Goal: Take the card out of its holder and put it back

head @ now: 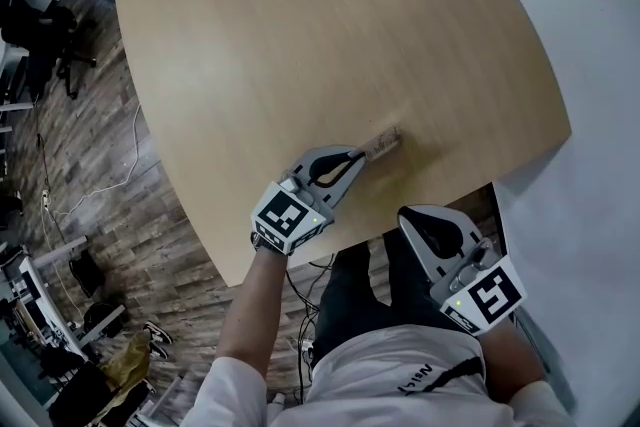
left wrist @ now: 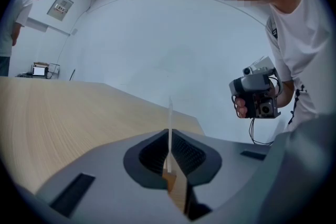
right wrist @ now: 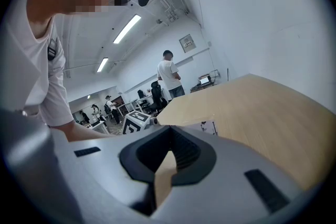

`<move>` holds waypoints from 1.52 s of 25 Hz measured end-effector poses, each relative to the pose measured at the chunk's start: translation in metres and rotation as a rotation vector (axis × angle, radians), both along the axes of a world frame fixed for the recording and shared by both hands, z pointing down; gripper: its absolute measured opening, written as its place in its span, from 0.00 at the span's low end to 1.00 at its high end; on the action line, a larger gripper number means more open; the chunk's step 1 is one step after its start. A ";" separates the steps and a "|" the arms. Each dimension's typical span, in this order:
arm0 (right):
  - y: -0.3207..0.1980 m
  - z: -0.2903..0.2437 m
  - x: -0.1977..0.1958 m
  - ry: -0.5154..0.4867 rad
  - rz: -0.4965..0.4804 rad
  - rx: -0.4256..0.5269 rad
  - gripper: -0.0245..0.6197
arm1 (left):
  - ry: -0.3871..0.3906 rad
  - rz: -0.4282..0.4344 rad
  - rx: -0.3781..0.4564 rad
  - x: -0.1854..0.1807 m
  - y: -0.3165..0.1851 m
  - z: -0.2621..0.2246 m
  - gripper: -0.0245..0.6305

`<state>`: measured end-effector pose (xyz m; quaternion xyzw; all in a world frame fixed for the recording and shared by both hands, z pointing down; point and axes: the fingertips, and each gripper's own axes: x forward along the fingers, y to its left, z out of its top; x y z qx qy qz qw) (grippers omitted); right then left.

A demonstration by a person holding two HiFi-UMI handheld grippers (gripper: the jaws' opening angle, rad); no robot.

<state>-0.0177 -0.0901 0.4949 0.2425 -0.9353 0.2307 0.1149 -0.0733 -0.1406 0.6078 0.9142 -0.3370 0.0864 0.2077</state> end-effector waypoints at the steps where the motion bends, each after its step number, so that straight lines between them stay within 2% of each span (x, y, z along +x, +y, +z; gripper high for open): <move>1: 0.000 -0.002 -0.001 -0.001 0.003 0.004 0.06 | -0.002 -0.001 0.002 -0.002 -0.001 -0.003 0.07; 8: -0.001 -0.021 0.000 -0.040 0.038 0.021 0.06 | -0.010 -0.010 0.024 -0.011 -0.004 -0.033 0.07; 12: 0.007 -0.023 0.013 -0.054 0.060 0.054 0.06 | -0.026 -0.012 0.043 -0.002 0.006 -0.044 0.07; 16: 0.021 -0.036 0.010 -0.047 0.079 0.089 0.06 | -0.030 -0.035 0.048 -0.007 0.025 -0.068 0.07; 21: 0.015 -0.057 0.015 -0.033 0.122 0.115 0.06 | -0.016 -0.050 0.074 -0.001 0.036 -0.114 0.07; 27: -0.005 -0.103 0.013 -0.032 0.113 0.154 0.06 | -0.007 -0.093 0.094 -0.003 0.032 -0.180 0.07; 38: -0.008 -0.150 0.026 -0.032 0.151 0.207 0.06 | 0.057 -0.147 0.119 -0.005 0.049 -0.260 0.07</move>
